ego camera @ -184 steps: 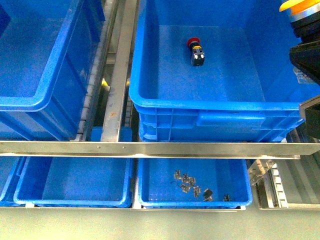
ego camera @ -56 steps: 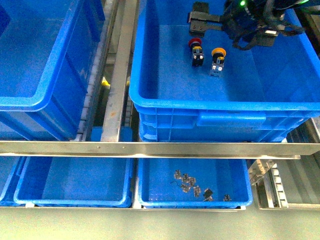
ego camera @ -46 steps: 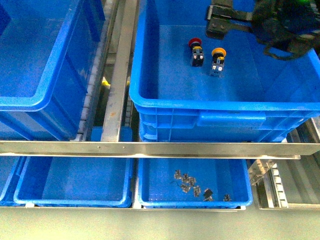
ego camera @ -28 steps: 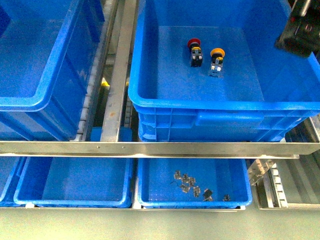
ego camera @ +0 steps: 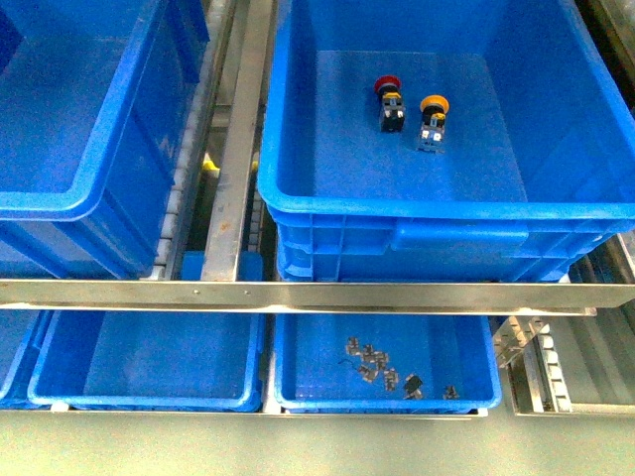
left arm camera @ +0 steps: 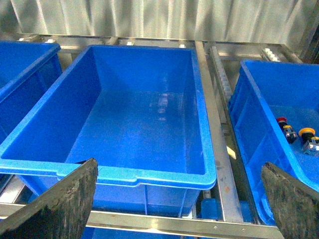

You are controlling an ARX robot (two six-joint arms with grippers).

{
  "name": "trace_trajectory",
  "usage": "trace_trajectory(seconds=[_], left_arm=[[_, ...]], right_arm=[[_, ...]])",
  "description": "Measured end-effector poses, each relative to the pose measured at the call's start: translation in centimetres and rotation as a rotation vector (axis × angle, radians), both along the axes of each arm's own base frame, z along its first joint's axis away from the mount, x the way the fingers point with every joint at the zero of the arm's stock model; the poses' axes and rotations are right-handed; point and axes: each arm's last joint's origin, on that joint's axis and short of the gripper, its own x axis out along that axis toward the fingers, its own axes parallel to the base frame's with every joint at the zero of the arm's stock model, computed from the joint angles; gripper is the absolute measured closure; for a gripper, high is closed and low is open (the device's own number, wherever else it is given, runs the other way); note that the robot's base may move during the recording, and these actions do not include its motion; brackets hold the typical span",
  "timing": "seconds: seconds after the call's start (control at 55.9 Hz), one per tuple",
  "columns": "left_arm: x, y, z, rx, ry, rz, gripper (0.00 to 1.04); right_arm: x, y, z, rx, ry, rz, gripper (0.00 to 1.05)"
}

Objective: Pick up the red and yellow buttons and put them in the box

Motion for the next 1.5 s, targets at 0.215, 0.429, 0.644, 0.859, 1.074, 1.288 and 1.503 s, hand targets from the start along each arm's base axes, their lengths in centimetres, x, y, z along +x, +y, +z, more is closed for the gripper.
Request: trace_trajectory(seconds=[0.215, 0.429, 0.644, 0.859, 1.074, 1.288, 1.503], left_arm=[[0.0, 0.0, 0.0, 0.000, 0.000, 0.000, 0.08], [0.0, 0.0, 0.0, 0.000, 0.000, 0.000, 0.08], [0.0, 0.0, 0.0, 0.000, 0.000, 0.000, 0.08], [0.0, 0.0, 0.0, 0.000, 0.000, 0.000, 0.08], [0.0, 0.0, 0.0, 0.000, 0.000, 0.000, 0.08], [0.0, 0.0, 0.0, 0.000, 0.000, 0.000, 0.08], [0.0, 0.0, 0.0, 0.000, 0.000, 0.000, 0.08]], right_arm=[[-2.3, -1.4, -0.6, -0.002, 0.014, -0.008, 1.01], [-3.8, -1.4, -0.4, -0.002, 0.010, -0.005, 1.01], [-4.9, -1.4, 0.2, -0.002, -0.009, -0.005, 1.01], [-5.8, -1.4, 0.4, -0.002, -0.017, -0.005, 1.01], [-6.8, -1.4, 0.6, -0.002, -0.023, -0.005, 1.01], [-7.5, -1.4, 0.6, -0.002, -0.023, -0.005, 1.01], [-8.5, -1.4, 0.1, -0.002, 0.013, -0.003, 1.01]])
